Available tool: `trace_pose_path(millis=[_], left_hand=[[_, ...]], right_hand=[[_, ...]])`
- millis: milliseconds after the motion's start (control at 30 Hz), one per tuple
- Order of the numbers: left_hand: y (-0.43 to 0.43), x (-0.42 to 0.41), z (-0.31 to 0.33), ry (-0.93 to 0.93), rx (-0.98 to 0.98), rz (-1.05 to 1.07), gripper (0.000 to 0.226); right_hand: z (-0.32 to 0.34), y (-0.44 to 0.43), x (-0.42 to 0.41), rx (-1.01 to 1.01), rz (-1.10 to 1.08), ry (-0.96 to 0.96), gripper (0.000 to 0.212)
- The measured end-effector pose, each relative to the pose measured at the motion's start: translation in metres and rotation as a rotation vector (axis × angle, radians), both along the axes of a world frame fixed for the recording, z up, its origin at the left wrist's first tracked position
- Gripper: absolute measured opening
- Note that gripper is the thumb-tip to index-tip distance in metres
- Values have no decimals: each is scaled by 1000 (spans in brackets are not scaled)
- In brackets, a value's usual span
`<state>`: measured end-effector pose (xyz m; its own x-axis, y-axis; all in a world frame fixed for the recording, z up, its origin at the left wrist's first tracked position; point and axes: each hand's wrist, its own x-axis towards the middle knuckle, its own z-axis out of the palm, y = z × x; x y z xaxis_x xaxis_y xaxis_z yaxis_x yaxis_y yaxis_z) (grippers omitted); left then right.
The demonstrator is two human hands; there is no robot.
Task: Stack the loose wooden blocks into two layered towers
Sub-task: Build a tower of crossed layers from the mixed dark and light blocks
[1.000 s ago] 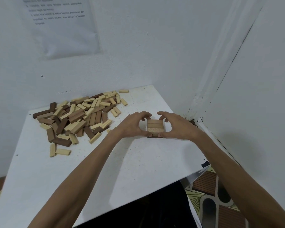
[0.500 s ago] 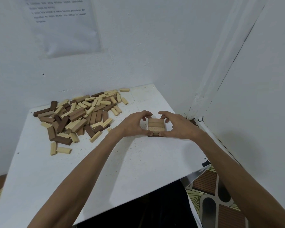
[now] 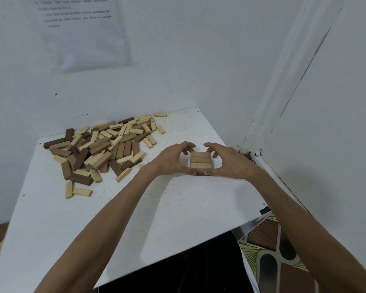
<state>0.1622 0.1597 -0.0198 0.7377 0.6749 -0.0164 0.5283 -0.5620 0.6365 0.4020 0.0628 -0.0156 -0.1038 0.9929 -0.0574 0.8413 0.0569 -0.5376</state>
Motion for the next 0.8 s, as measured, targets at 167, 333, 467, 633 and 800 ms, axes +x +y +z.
trace_pose_path(millis=[167, 333, 467, 633, 800], left_hand=[[-1, -1, -4, 12, 13, 1, 94], [-2, 0, -6, 2, 28, 4, 89], [-2, 1, -7, 0, 41, -7, 85], [-1, -1, -10, -13, 27, 3, 89], [0, -1, -10, -27, -6, 4, 89]], right_hand=[[0, -1, 1, -7, 18, -3, 95], [0, -1, 1, -6, 23, 4, 94], [-1, 0, 2, -10, 29, 26, 94], [-1, 0, 2, -6, 19, 42, 95], [-3, 0, 1, 5, 15, 54, 92]])
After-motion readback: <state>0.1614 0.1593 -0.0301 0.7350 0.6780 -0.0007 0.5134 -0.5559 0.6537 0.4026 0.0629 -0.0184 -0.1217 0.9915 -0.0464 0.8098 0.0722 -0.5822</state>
